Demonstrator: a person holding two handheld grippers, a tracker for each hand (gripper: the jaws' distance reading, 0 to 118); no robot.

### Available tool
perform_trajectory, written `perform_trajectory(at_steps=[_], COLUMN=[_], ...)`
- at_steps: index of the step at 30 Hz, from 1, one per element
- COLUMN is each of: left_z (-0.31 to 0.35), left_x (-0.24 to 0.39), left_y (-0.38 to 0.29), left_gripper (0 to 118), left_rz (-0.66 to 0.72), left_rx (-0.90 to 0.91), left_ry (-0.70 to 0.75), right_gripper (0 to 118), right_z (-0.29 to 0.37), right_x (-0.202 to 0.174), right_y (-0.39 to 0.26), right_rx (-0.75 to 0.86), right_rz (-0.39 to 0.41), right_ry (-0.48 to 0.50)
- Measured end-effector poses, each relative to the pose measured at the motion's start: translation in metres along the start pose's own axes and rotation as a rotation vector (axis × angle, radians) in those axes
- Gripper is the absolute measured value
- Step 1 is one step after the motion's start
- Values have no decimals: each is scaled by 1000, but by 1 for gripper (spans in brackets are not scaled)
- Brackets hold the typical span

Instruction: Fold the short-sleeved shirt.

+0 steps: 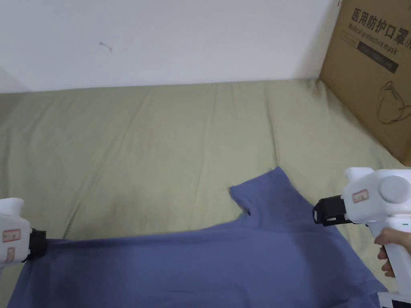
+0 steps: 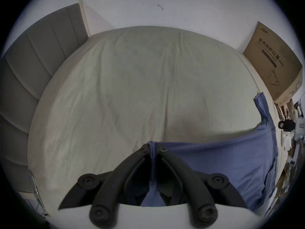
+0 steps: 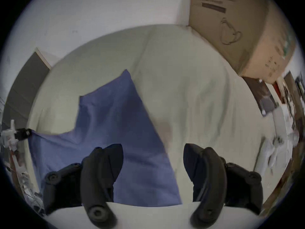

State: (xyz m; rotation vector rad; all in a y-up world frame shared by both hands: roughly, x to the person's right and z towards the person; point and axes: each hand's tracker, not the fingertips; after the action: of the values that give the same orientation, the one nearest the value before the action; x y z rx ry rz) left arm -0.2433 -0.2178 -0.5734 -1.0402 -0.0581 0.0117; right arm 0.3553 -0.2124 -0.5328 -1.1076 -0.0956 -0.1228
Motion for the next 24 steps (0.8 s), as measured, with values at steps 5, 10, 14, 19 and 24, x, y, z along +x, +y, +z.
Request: perform_trajectory(at_steps=[5,10,14,19,24], left_z=[-4,0,17,54,108], left_x=[1,1,8,7,10], left_y=[0,2,1,-1,-12], left_gripper=[5,5,5,5,5], left_rz=[-16,-16,-16,-8,-28], left_rx=[-11,-9,19,45,119], left_ry=[3,2,10,9,21], right_gripper=[78,29,2,2,2], right_z=[-52,-32,-20,19,87], right_x=[6,-1,-2,-8,4], right_y=[2,-3,-4,-12,-24], right_rx=[-119,-56,-63,11,101], right_rz=[-4,82,16,9,-61], right_ry=[45,-9,70,76,128])
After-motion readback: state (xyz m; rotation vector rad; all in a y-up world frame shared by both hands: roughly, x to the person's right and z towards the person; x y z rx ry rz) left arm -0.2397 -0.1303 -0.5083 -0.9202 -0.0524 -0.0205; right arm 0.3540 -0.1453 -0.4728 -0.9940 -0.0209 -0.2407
